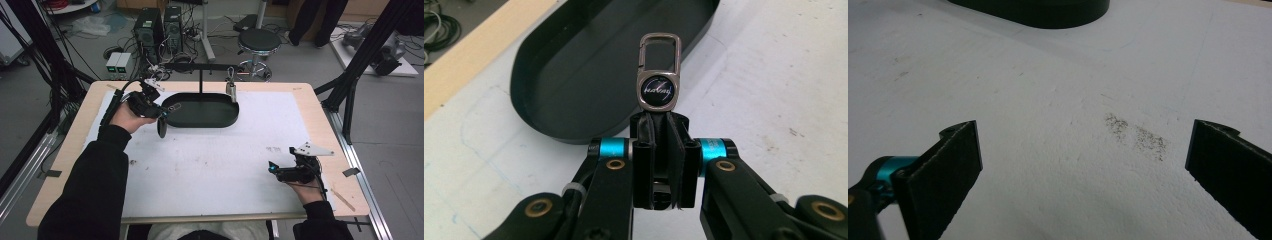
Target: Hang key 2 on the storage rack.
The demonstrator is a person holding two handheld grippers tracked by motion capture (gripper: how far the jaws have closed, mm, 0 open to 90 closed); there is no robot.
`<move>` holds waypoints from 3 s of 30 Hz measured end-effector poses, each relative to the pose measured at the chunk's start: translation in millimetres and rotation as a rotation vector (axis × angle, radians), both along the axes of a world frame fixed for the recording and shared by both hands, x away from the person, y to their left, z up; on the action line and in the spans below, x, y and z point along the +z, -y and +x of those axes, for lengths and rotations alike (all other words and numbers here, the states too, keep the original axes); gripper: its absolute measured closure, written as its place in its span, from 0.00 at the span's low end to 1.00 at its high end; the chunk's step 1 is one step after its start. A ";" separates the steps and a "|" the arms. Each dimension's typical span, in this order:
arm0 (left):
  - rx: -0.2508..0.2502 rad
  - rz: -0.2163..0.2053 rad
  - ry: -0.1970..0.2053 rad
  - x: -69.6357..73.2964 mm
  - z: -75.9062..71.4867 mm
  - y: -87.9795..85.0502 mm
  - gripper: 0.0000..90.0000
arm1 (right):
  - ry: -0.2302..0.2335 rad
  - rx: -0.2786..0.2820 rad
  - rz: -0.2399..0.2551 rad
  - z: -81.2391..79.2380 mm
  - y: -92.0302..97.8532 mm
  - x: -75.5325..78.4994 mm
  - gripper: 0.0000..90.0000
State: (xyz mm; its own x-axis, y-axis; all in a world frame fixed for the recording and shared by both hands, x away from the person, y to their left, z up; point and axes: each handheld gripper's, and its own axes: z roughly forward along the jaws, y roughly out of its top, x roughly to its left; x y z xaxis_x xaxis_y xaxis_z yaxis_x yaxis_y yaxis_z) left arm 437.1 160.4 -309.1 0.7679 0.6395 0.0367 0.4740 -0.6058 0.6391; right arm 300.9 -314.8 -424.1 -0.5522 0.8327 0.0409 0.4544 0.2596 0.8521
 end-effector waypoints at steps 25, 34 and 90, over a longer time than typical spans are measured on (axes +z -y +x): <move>0.048 -0.034 0.108 45.5 31.4 12.9 0.91 | -0.029 0.010 0.004 4.1 -1.8 -2.7 0.01; 0.039 0.005 0.131 55.0 47.9 33.8 0.91 | -0.018 0.005 0.005 3.8 0.8 -2.0 0.01; 0.146 -0.039 0.047 14.6 82.7 63.9 0.28 | -0.012 0.003 -0.016 2.8 2.1 -3.5 0.01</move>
State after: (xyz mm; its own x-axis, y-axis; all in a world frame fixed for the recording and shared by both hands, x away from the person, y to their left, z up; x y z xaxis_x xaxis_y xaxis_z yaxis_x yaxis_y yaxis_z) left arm 519.7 96.5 -294.5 0.6646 0.7459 0.0436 0.5243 -0.5071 0.6841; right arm 303.8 -317.0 -427.7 -0.5541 0.8317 0.0341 0.4635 0.2742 0.8426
